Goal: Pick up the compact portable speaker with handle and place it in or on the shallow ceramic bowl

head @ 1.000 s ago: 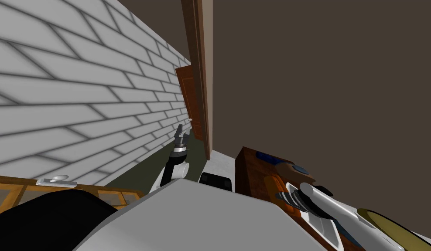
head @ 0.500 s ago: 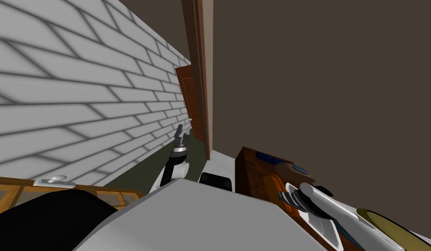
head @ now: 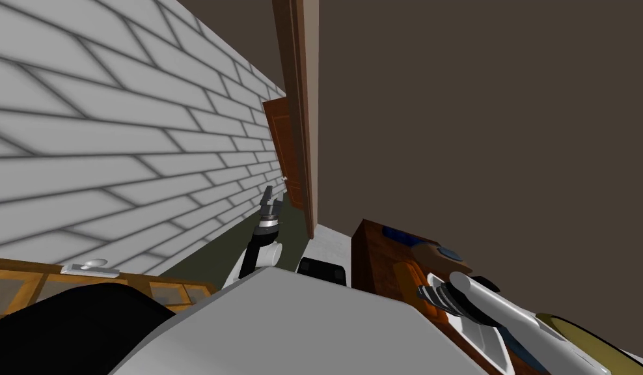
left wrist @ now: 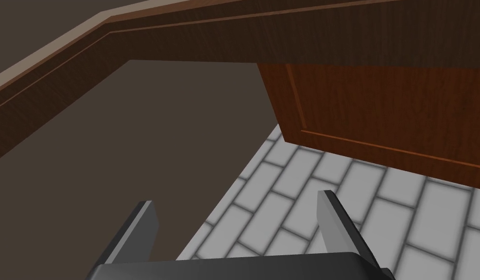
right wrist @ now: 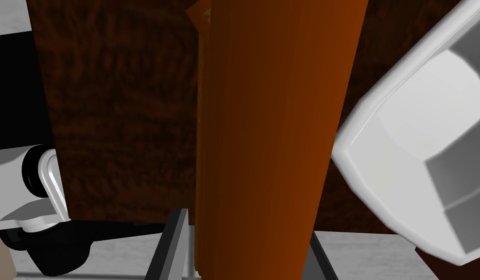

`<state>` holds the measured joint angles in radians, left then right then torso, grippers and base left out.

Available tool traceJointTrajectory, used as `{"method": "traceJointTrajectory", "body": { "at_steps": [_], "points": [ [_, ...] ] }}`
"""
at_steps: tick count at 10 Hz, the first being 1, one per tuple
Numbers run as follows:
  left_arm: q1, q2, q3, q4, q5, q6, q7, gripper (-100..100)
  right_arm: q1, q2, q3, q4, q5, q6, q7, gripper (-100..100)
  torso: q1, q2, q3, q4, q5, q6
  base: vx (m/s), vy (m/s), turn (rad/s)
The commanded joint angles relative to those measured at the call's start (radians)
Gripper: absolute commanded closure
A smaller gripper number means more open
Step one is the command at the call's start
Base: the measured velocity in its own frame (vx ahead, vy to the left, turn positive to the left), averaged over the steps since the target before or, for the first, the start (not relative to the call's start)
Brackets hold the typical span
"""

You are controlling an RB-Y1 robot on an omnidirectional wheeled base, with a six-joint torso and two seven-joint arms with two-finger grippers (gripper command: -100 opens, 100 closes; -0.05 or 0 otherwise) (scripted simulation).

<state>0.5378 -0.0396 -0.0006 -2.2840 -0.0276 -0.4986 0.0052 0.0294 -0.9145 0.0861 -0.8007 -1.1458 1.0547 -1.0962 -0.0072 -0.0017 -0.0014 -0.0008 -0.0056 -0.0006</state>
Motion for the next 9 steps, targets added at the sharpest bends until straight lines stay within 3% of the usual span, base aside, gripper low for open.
{"method": "traceJointTrajectory", "body": {
  "at_steps": [1,5,6,7,9],
  "points": [
    [0.000,0.000,0.000,0.000,0.000,0.000,0.000,0,0.007,0.000,0.003,0.018,-0.005,0.011,-0.004,100,0.000,0.000,0.000,0.000,0.000,0.000,-0.092,0.049,0.060],
    [-0.001,0.000,0.000,0.000,0.000,0.000,0.000,0,0.014,-0.011,0.002,0.099,-0.038,0.063,-0.025,100,-0.001,0.023,0.009,-0.004,-0.011,0.013,-0.222,0.047,0.101],
    [-0.001,0.000,0.000,0.000,0.000,0.000,0.000,0,0.014,-0.011,0.002,0.099,-0.038,0.063,-0.025,100,-0.003,0.025,0.010,-0.004,-0.011,0.013,-0.178,0.038,0.028],
    [0.000,0.000,0.000,0.000,0.000,0.000,0.000,0,0.008,-0.022,-0.004,0.148,-0.063,0.094,-0.039,100,-0.003,0.022,0.009,-0.004,-0.011,0.014,-0.223,0.021,0.233],
    [0.000,0.000,0.000,0.000,0.000,0.000,0.000,0,0.008,-0.022,-0.004,0.148,-0.063,0.094,-0.039,100,-0.004,0.021,0.009,-0.004,-0.009,0.014,-0.129,-0.005,0.063]
  ]
}}
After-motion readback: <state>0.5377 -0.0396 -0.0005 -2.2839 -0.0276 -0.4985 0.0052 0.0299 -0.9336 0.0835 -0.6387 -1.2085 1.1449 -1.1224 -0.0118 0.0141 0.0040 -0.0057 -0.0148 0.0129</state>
